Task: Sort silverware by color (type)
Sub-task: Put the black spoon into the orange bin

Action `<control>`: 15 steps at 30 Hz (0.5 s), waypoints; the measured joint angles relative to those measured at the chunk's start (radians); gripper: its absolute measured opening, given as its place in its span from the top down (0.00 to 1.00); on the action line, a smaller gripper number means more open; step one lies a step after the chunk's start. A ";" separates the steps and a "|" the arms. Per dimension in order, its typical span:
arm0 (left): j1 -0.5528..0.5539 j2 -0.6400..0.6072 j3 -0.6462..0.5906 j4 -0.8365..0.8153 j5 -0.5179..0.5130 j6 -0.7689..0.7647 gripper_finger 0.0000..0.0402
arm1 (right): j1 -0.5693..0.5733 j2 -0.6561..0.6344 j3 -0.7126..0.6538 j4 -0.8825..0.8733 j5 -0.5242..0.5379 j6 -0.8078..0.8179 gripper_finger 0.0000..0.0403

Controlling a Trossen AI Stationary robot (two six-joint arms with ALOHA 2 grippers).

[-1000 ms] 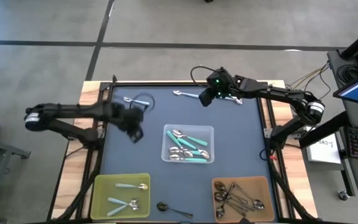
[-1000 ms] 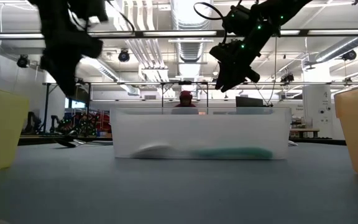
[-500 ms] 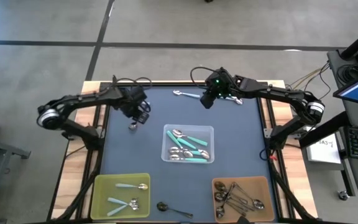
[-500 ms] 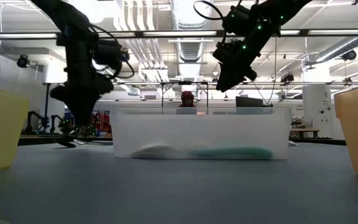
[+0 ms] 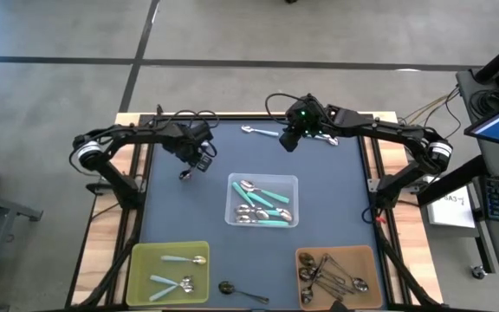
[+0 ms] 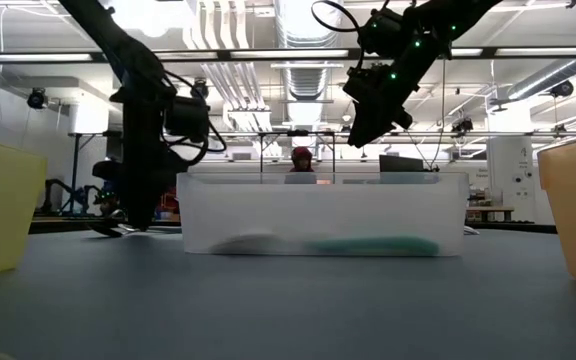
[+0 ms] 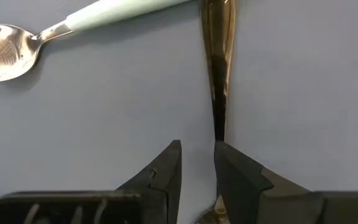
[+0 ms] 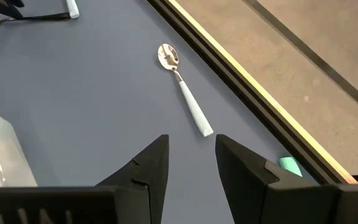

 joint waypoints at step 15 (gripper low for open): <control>0.016 -0.017 -0.005 0.007 0.023 -0.008 0.81 | 0.000 0.000 0.000 0.000 0.000 0.035 0.69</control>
